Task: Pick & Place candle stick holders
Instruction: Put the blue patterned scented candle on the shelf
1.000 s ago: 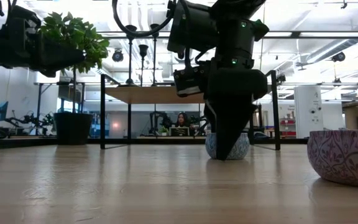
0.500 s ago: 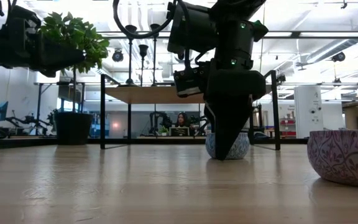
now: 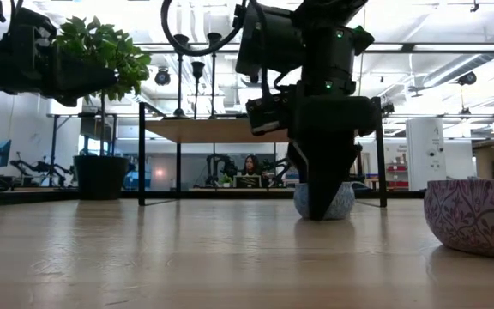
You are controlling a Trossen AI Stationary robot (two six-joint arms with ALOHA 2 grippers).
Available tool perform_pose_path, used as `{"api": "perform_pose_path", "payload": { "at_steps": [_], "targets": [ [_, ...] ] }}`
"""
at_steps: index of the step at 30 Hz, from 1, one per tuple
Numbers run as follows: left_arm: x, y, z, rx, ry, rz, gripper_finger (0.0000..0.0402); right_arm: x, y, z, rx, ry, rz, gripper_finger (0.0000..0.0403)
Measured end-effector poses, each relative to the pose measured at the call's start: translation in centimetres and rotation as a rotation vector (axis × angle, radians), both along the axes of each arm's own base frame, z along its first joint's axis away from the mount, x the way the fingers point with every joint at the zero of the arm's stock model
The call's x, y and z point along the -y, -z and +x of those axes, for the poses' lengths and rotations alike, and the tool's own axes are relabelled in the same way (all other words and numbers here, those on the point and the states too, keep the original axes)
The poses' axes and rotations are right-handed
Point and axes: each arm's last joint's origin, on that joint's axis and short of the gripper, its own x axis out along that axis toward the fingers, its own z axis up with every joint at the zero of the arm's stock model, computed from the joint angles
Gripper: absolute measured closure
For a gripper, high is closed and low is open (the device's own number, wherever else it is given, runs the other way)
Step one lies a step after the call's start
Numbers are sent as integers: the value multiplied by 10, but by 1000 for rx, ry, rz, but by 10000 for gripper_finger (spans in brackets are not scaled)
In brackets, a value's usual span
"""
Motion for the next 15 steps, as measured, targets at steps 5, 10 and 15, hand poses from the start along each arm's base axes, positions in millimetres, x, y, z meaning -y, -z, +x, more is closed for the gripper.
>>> {"api": "perform_pose_path", "payload": {
  "at_steps": [5, 10, 15],
  "targets": [
    [0, 0, 0, 0, 0, 0, 259, 1, -5, -3, -11, -1, 2, 114],
    [0, 0, 0, 0, 0, 0, 259, 1, -12, -9, -37, -33, 20, 113],
    [0, 0, 0, -1, 0, 0, 259, 1, -20, -13, -45, -57, 15, 114]
  ]
}}
